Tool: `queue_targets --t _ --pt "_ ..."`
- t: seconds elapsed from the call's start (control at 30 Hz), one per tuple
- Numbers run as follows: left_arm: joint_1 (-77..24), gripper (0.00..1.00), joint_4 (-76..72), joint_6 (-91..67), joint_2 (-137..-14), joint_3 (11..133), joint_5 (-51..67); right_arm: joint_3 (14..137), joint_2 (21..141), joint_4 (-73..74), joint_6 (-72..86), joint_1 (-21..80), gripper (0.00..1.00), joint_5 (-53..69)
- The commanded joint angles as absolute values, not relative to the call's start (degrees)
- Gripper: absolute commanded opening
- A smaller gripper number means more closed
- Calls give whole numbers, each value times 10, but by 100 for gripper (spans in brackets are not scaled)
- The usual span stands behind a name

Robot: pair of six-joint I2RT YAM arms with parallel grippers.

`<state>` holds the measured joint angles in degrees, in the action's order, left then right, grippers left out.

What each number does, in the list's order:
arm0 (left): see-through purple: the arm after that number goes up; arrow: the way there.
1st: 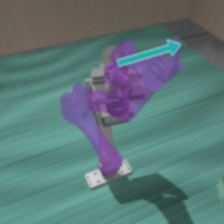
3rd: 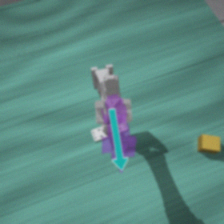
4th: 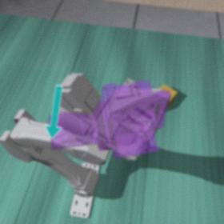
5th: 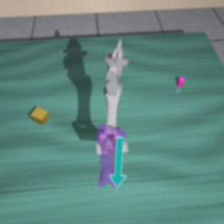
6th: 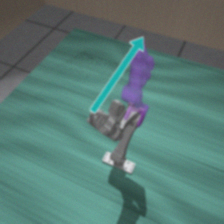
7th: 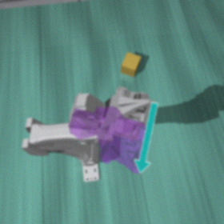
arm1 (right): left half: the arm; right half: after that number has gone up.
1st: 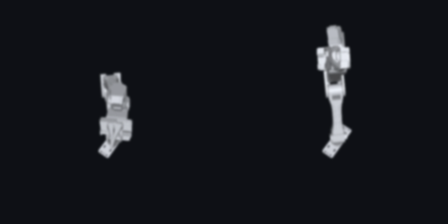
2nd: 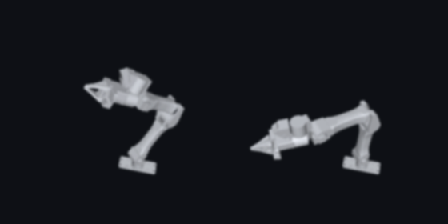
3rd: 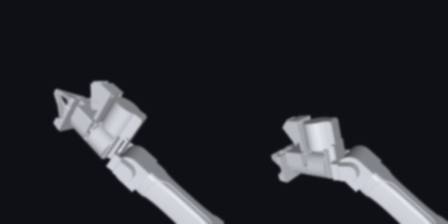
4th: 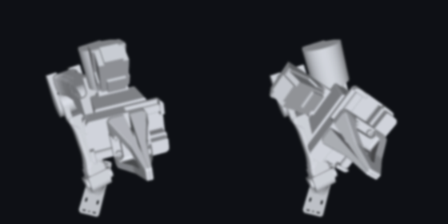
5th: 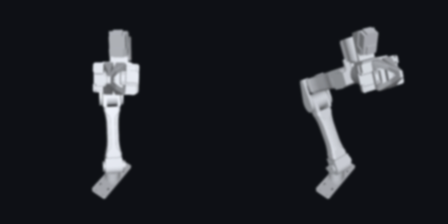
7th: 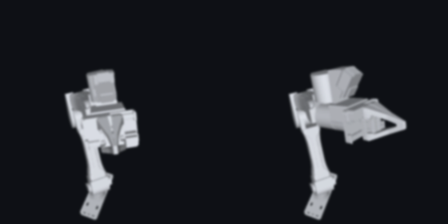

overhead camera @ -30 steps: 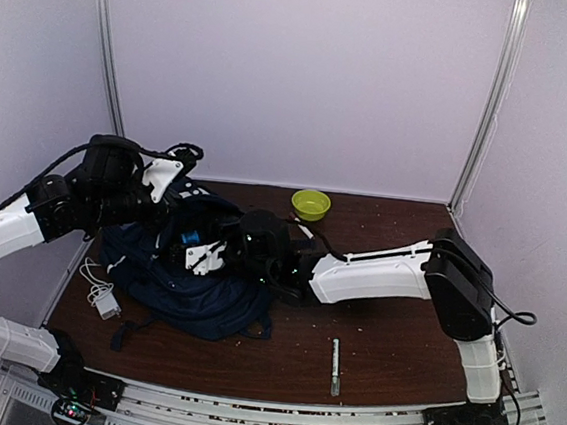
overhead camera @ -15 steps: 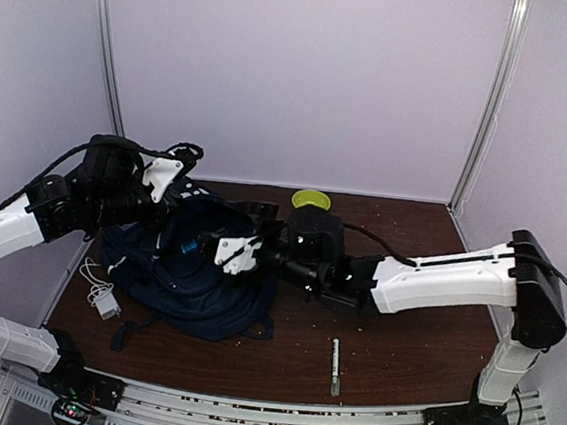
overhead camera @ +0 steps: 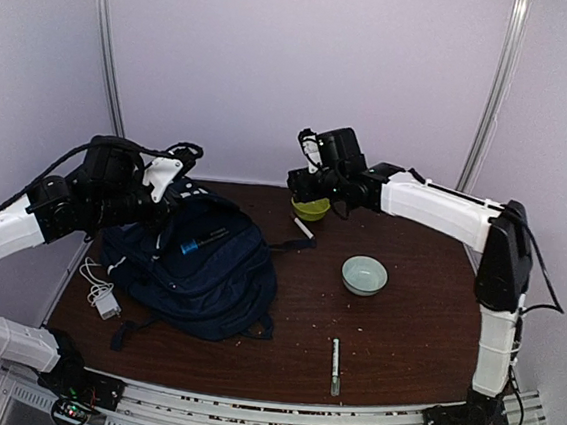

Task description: Pack the student bag

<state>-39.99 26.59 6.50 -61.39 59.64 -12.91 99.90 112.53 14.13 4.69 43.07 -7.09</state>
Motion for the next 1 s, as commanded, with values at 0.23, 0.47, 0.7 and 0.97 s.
queue_targets --t 0.23,0.47,0.7,0.97 --pt "-401 0 133 55 -580 592 -150 1341 1421 487 180 398 85 -110" --pt "-401 0 133 72 -593 595 -150 1373 1469 481 241 366 89 -34" --pt "-401 0 126 97 -590 590 -156 1387 1484 451 316 352 87 7" --pt "-396 0 135 86 -610 595 -160 1340 1489 290 521 327 75 101"
